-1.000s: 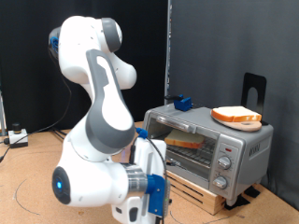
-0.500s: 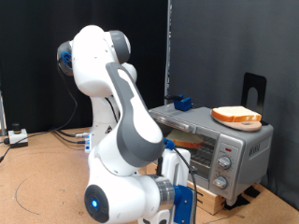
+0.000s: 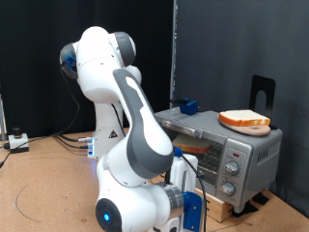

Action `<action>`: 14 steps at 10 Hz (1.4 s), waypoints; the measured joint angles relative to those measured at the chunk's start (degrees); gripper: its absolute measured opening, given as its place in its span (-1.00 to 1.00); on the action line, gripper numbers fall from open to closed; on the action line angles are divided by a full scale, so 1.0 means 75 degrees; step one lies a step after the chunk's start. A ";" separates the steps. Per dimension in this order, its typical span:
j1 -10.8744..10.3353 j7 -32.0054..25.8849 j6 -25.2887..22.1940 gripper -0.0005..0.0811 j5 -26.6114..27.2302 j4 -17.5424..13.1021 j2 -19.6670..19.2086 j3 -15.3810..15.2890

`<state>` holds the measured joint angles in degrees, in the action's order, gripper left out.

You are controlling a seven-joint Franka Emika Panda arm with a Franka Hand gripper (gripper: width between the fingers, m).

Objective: Make a piece of toast with the oven

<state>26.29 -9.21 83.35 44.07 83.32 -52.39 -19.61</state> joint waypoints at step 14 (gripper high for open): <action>-0.0291 -0.0743 0.2331 0.99 0.0543 0.2097 0.0603 -0.0726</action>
<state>24.11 -14.78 100.84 48.14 99.05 -47.87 -25.06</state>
